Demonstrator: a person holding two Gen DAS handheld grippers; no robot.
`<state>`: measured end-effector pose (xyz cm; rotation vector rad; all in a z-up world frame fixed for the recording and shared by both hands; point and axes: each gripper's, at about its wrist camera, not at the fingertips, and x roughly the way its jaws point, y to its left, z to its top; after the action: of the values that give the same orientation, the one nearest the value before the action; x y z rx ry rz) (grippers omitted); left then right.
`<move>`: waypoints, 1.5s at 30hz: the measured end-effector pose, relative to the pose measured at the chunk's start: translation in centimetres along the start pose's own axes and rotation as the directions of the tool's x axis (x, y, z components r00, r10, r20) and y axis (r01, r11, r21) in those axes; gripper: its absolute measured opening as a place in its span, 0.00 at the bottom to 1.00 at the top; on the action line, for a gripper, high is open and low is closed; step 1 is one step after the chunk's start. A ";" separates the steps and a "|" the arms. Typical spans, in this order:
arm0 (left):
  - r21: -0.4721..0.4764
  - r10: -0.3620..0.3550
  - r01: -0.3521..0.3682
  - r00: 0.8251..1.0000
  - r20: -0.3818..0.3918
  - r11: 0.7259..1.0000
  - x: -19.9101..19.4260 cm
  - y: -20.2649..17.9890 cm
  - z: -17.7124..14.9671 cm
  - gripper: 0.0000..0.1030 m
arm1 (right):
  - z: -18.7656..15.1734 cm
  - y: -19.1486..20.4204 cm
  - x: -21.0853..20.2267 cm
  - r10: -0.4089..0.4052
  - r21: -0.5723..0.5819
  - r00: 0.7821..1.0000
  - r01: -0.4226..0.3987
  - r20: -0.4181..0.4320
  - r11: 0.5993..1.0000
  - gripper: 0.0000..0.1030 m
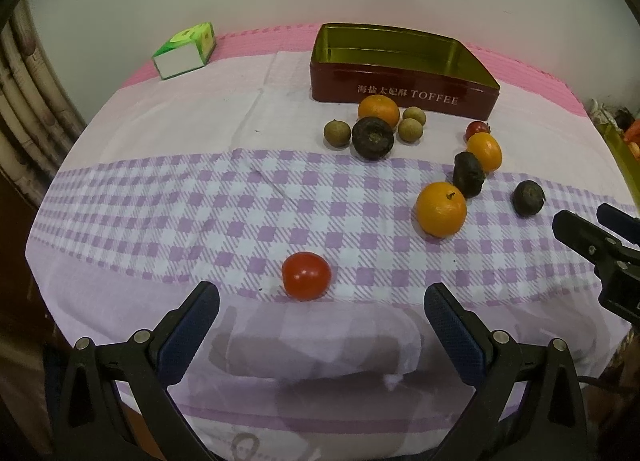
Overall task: Organize fruits
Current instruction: 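Move the left tool toward the red tomato while the right tool approaches the dark fruit, then close the left tool around the red cherry tomato and lift it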
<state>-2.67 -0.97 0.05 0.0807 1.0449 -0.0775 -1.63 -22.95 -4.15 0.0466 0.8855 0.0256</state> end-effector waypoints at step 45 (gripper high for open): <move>-0.053 -0.069 0.065 0.994 -0.085 0.997 5.7 1.5 0.7 0.31 | -0.3 -0.9 2.2 -0.001 0.032 0.997 0.004 -0.076 0.999 0.83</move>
<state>0.92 0.27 -4.46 0.0039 1.1361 -0.1093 -0.47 -23.75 -6.10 0.0750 0.9625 0.0108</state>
